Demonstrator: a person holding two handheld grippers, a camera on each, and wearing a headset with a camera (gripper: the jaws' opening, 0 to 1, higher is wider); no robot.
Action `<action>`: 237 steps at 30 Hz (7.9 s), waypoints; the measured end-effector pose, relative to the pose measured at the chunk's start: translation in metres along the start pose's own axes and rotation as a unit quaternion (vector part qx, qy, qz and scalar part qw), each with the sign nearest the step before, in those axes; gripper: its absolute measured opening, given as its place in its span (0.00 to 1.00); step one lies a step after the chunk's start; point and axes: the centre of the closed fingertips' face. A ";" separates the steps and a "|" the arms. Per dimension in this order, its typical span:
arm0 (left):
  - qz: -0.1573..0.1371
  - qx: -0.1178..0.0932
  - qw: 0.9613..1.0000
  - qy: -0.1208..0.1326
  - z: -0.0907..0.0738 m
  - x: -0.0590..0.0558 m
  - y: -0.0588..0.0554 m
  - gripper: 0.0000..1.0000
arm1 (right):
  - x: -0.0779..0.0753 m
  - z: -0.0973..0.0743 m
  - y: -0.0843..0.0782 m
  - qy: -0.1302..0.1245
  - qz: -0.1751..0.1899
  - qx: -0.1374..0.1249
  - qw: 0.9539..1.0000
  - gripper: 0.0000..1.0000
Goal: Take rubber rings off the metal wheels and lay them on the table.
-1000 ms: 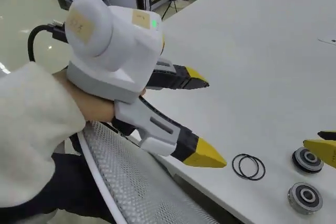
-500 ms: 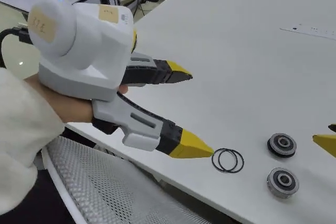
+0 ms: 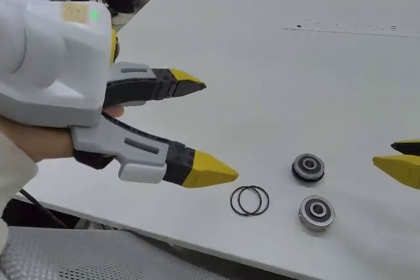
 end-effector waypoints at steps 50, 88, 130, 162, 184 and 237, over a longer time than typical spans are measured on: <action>0.056 -0.001 0.994 -0.098 0.138 -0.004 0.001 0.45 | 0.009 0.065 -0.031 0.055 -0.041 0.093 0.993 0.22; 0.055 0.059 0.990 -0.112 0.166 -0.024 -0.059 0.15 | 0.005 0.082 -0.057 0.053 -0.092 0.142 0.984 0.07; 0.062 0.050 0.991 -0.108 0.165 -0.025 -0.060 0.13 | 0.008 0.080 -0.036 0.037 0.053 0.073 0.995 0.00; 0.046 -0.004 0.993 -0.109 0.105 -0.005 -0.018 0.51 | 0.015 0.068 -0.001 0.047 0.066 0.026 0.996 0.00; -0.043 -0.021 0.998 -0.044 0.030 0.013 -0.050 0.81 | 0.058 0.069 0.022 0.073 0.051 0.028 0.996 0.00; -0.048 -0.010 0.995 -0.086 0.033 -0.013 -0.078 0.78 | 0.078 0.098 -0.064 0.076 0.077 0.164 0.981 0.00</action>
Point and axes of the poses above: the centre of the closed fingertips' face, and the gripper's own axes: z roughly forward along the fingers, x roughly to its left, y roughly out of its top, and after that the axes turned 4 degrees about y, right-handed
